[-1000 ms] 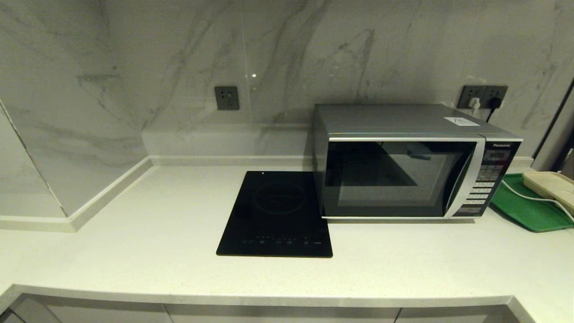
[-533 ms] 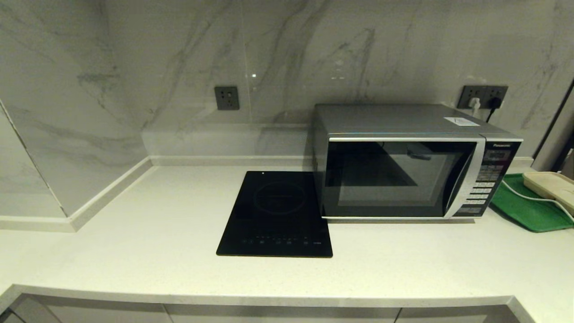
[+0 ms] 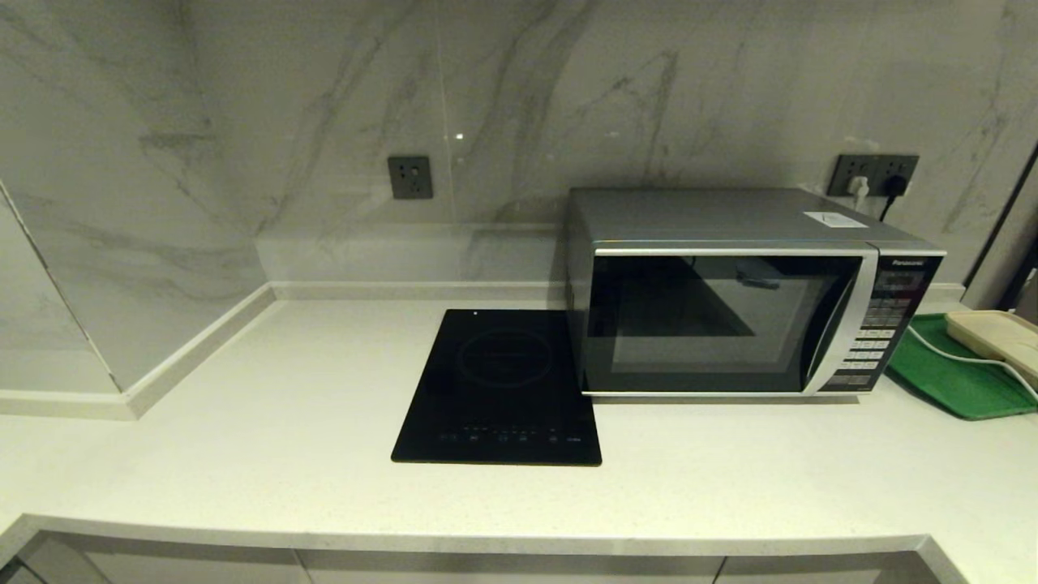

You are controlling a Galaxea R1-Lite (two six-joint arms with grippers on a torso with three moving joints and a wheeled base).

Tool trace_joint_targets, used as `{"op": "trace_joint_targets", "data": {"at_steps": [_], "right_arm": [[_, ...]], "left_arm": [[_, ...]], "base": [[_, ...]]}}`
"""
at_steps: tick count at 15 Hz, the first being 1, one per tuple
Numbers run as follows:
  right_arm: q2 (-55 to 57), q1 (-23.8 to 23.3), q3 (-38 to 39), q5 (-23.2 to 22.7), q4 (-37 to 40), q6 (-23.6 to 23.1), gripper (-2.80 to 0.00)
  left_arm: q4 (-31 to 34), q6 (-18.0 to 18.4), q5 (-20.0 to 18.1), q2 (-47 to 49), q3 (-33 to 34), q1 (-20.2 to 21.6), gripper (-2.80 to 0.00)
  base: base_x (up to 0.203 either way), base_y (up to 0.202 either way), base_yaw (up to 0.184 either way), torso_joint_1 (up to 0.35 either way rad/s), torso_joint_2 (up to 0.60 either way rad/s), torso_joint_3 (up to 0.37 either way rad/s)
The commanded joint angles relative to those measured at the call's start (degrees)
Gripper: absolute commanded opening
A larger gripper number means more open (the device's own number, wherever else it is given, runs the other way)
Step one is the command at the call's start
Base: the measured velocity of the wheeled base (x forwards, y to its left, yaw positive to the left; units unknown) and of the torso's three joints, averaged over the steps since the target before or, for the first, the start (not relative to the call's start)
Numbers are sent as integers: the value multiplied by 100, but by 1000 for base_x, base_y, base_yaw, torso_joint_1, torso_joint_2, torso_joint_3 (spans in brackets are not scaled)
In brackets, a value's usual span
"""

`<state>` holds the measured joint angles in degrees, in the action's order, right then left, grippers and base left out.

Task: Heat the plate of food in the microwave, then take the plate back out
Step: Open the microwave oven

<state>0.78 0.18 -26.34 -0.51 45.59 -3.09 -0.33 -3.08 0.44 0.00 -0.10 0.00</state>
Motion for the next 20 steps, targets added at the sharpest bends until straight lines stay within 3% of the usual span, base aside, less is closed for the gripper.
{"op": "trace_joint_targets", "data": {"at_steps": [1, 4, 5, 9, 20], "right_arm": [[-75, 2, 1087, 18, -2292, -15, -280], [-76, 3, 2461, 69, -4540, -16, -280], [-77, 3, 2652, 83, -4882, 2, -280], [-78, 8, 2634, 130, -4559, 529, -280], [-78, 0, 2613, 184, -4567, 479, -280]], "left_arm": [[-3, 0, 7, 0, 1, 0, -280], [-3, 0, 1, 0, 1, 0, -280], [-3, 0, 0, 0, 1, 0, -280], [-3, 0, 0, 0, 1, 0, -280], [-3, 0, 0, 0, 1, 0, -280]], "base": [[0, 0, 0, 0, 0, 0], [0, 0, 0, 0, 0, 0], [0, 0, 0, 0, 0, 0], [0, 0, 0, 0, 0, 0], [0, 0, 0, 0, 0, 0]]}}
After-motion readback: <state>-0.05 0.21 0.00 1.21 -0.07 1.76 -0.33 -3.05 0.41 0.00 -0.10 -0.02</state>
